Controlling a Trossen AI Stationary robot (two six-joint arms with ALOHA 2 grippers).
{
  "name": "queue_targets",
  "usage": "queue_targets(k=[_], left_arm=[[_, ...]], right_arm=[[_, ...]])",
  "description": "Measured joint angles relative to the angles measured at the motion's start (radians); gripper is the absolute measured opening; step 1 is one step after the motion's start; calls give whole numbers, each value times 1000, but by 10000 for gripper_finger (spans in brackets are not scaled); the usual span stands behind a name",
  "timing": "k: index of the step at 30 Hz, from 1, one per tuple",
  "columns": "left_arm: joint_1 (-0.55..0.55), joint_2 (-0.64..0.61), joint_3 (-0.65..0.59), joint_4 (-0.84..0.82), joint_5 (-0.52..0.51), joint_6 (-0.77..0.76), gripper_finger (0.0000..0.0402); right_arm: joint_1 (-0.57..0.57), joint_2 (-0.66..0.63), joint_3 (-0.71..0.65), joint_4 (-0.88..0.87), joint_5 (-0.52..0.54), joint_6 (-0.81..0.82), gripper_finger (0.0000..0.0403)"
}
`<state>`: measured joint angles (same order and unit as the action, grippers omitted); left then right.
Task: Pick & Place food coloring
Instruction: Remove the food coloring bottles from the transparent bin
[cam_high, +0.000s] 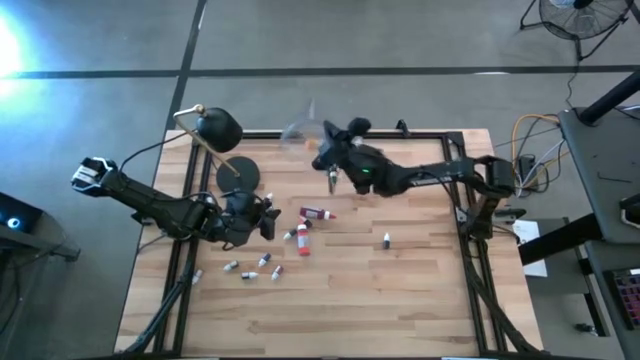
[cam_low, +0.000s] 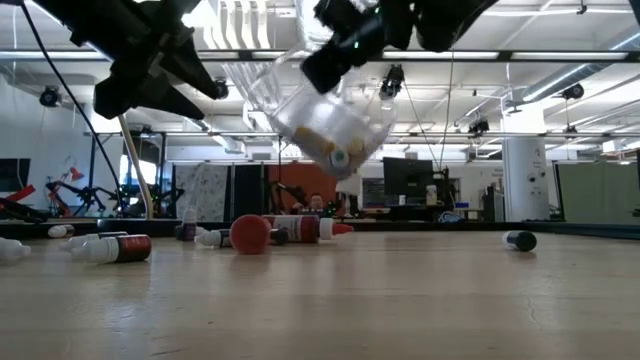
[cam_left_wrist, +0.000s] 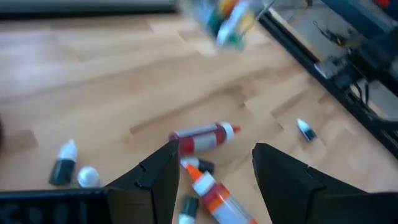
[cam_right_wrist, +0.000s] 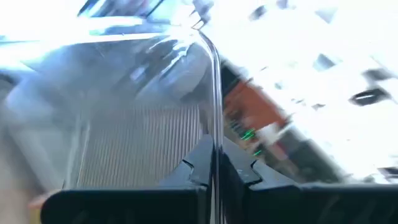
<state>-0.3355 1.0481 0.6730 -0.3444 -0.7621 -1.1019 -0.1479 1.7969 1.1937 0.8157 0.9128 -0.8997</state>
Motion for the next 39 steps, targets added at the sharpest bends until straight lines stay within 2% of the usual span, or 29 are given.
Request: queue_targets(k=[3, 5, 8, 10, 13, 17, 23, 28, 33, 36, 39], left_arm=[[0, 0, -1, 0, 57, 0, 174], [0, 0, -3, 1, 77, -1, 174], [0, 0, -9, -4, 88, -1, 174], [0, 0, -9, -4, 90, -1, 174], [0, 0, -11, -8, 91, 0, 174], [-1, 0, -14, -8, 101, -21, 174], [-2, 0, -21, -9, 124, -27, 174], [-2, 0, -25, -9, 124, 10, 174], [-8, 0, -25, -7, 125, 17, 174], [-12, 0, -25, -7, 146, 32, 174], [-17, 0, -25, -7, 151, 47, 174]], right_arm=[[1, 24, -58, 286, 2, -181, 8], [-1, 43, -86, 410, -8, -269, 8], [-12, 48, -109, 525, -28, -344, 8], [-26, 57, -126, 528, -56, -368, 8], [-47, 95, -155, 473, -107, -448, 8], [-60, 127, -167, 459, -143, -700, 9], [-46, 111, -182, 196, -128, -777, 9], [-40, 106, -167, -121, -127, -877, 9], [-45, 101, -120, -415, -18, -855, 8], [-46, 101, -119, -412, 14, -859, 8], [-49, 85, -120, -283, 42, -833, 9]])
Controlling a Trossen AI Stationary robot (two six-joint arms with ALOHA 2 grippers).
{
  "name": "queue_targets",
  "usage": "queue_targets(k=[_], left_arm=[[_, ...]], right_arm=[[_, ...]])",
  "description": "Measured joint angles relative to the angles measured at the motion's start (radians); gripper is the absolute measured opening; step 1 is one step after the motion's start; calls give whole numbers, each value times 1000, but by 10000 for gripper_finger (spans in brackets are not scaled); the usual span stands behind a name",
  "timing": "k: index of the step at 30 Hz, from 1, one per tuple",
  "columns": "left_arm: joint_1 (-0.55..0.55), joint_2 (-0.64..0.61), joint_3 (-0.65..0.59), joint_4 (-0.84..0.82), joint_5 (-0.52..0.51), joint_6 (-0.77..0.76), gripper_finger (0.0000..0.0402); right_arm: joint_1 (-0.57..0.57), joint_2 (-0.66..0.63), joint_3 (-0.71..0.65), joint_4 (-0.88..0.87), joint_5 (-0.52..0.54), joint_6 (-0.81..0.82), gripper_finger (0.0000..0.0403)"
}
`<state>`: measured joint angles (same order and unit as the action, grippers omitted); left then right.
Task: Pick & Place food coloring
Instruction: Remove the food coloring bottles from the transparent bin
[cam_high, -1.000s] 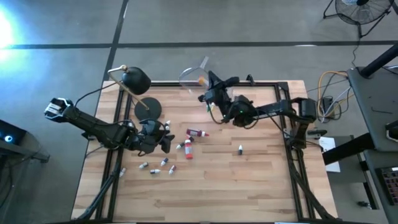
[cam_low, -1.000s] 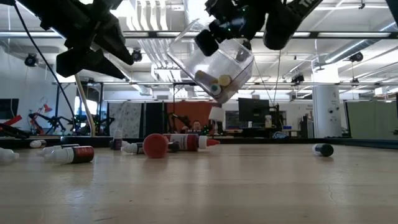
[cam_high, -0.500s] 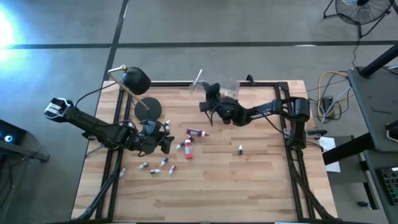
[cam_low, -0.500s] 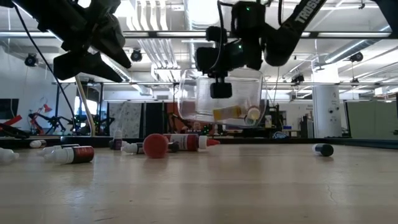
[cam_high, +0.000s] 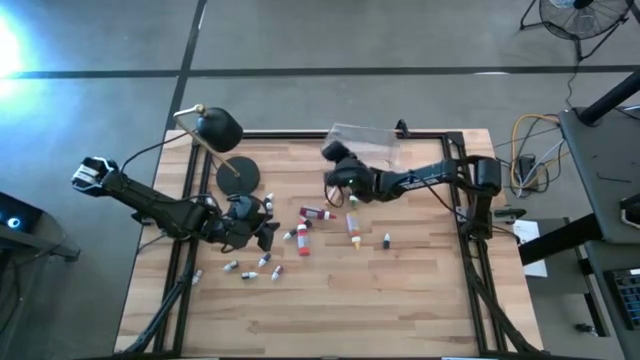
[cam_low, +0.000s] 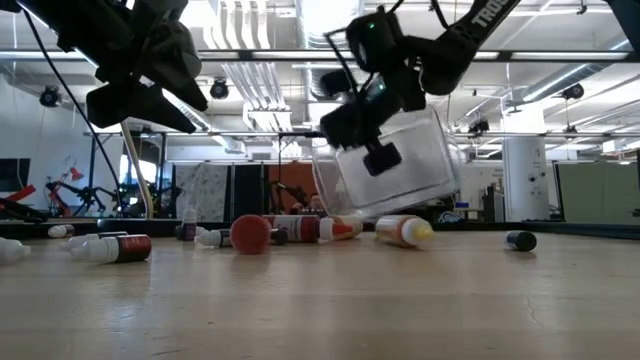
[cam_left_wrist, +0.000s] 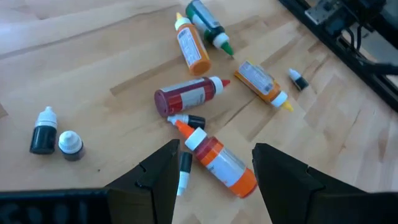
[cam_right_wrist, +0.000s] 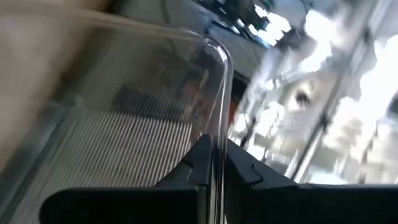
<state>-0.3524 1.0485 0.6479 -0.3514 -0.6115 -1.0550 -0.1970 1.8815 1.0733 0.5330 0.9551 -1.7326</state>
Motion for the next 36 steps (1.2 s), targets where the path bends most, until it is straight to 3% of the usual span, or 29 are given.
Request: queue_targets(k=[4, 7, 9, 11, 14, 18, 21, 26, 33, 36], left_arm=[[-6, 0, 0, -1, 0, 12, 174], [-7, 0, 0, 0, 1, 10, 174], [-7, 0, 0, 1, 1, 7, 174], [-9, 0, 0, 1, 1, 7, 174], [-9, 0, 0, 1, 1, 8, 174], [-9, 0, 0, 0, 1, 8, 174], [-9, 0, 0, 1, -5, 8, 174], [-9, 0, 0, 3, -8, 5, 174], [-9, 0, 0, 9, -9, -25, 174], [-9, 0, 0, 10, -8, -44, 174]], right_arm=[[-1, -33, 3, 111, 28, 149, 8], [-18, -84, 33, 60, 103, 459, 8], [-51, -138, 55, -113, 113, 741, 9], [-95, -193, 102, -400, 65, 1055, 9], [-185, -244, 210, -830, -87, 1494, 9], [-337, -244, 303, -1216, -368, 1826, 8], [-446, -241, 285, -1274, -652, 1923, 8], [-493, -247, 172, -1198, -609, 1849, 9], [-473, -246, -45, -805, -890, 1814, 8], [-459, -244, -76, -751, -921, 1849, 9]])
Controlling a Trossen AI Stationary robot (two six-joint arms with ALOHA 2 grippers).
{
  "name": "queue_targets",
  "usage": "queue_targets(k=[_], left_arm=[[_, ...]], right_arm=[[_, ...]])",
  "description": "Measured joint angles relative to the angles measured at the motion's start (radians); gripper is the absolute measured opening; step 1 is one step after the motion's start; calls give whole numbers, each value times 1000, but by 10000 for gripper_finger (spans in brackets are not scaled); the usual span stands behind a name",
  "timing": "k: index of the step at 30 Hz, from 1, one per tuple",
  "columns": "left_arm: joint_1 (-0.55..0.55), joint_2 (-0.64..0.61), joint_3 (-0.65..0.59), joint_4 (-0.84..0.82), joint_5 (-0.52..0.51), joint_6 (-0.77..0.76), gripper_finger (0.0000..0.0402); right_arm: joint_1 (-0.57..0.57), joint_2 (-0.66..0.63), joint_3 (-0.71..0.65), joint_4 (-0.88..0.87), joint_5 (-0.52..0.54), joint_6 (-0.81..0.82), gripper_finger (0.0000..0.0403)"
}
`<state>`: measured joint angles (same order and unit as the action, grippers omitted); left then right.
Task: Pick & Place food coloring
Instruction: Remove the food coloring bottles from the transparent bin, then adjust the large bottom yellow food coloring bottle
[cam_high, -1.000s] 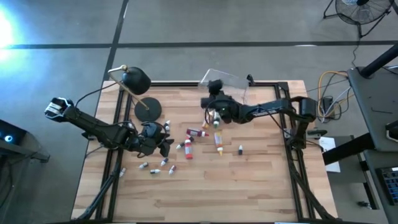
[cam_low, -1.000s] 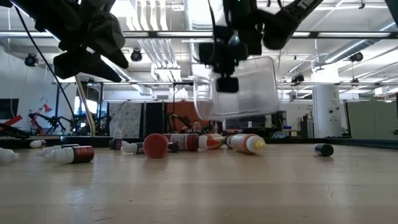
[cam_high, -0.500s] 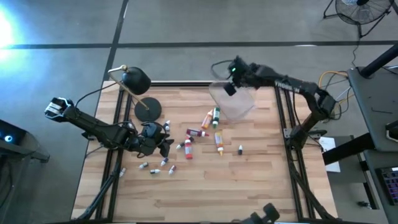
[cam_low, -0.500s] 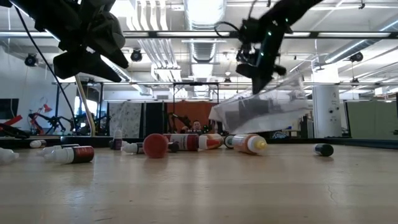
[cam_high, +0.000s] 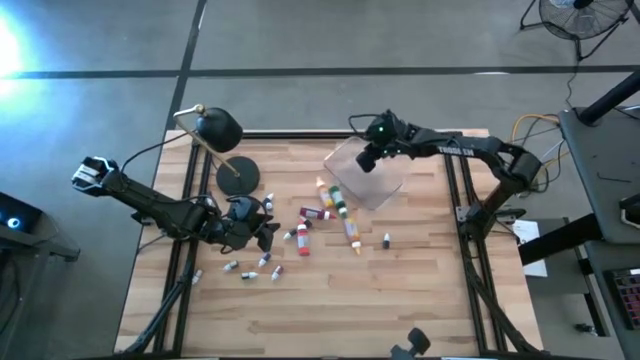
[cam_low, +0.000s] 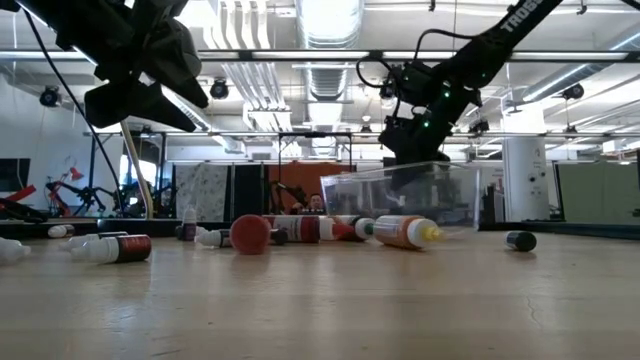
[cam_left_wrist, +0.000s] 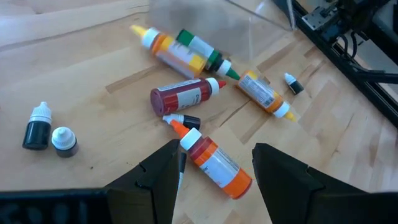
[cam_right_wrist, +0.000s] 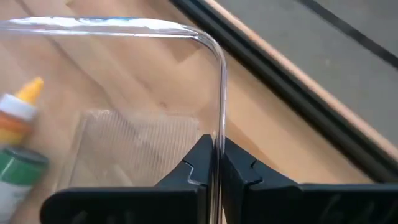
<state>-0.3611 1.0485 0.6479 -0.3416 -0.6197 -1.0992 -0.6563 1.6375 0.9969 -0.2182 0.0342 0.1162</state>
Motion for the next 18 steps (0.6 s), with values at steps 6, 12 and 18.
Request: queue_targets(k=[6, 12, 18], left_arm=[[0, 0, 0, 3, 0, -13, 174], [1, 0, 0, 28, -14, -6, 174], [1, 0, 0, 27, -20, -7, 174]], right_arm=[[-5, 0, 43, -70, 23, -60, 30], [-1, -1, 177, -207, 8, -83, 125], [85, -105, 303, -282, 244, -214, 205]])
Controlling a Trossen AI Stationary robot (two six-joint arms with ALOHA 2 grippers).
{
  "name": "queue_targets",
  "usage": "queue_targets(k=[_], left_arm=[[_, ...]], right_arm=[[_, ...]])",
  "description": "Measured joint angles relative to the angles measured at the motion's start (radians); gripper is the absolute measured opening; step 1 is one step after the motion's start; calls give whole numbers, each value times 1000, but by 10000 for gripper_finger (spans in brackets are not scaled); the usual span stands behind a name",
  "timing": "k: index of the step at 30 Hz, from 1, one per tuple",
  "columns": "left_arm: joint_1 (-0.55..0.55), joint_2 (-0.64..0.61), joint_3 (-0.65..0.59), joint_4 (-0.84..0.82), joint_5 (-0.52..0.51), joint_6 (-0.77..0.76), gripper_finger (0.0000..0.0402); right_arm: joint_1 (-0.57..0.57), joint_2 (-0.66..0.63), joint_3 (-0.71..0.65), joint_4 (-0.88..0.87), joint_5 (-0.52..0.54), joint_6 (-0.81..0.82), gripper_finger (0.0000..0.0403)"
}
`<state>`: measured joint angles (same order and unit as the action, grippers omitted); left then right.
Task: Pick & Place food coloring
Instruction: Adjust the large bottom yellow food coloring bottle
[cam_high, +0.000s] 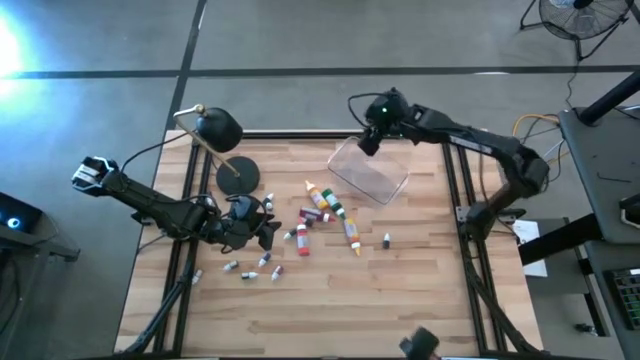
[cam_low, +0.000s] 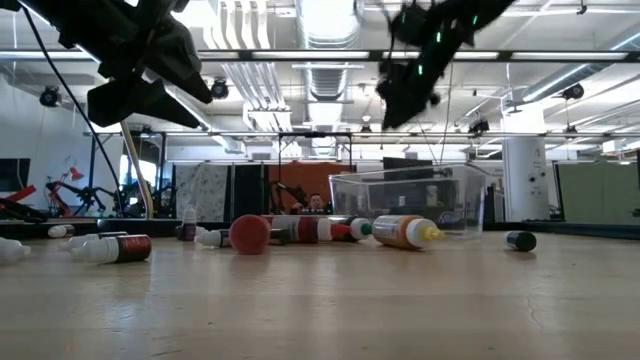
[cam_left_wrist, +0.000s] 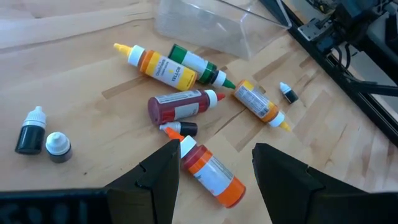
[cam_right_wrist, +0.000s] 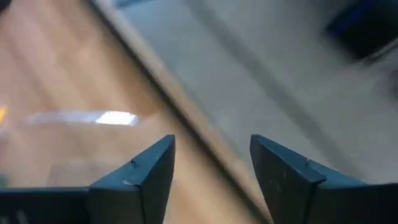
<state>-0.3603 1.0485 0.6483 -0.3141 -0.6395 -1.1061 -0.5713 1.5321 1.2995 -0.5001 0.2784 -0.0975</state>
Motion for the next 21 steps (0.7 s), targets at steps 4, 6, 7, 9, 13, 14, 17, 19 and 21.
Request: queue_targets(k=[4, 6, 7, 9, 13, 14, 17, 19, 21], left_arm=[[0, 0, 0, 0, -8, 0, 174], [0, 0, 0, 0, -14, 0, 174], [0, 0, 0, 0, -17, 1, 174], [0, 0, 0, 0, -26, 10, 174], [0, 0, 0, 1, -44, 32, 174], [0, 0, 0, 0, -44, 36, 174], [0, 0, 0, 0, -44, 38, 174], [0, 0, 0, 0, -44, 45, 174], [-1, 0, 0, 1, -43, 62, 174]], right_arm=[[66, -62, 94, -314, -18, 296, 213], [87, -71, 102, -507, -170, 503, 211], [119, -81, 90, -565, -201, 563, 210], [240, -116, 49, -592, -177, 700, 207], [507, -137, -67, -550, -178, 1052, 204], [565, -130, -93, -513, -177, 1141, 203], [708, -78, -154, -378, -167, 1351, 202], [773, -13, -178, -320, -172, 1446, 195], [802, 52, -183, -311, -174, 1524, 185]])
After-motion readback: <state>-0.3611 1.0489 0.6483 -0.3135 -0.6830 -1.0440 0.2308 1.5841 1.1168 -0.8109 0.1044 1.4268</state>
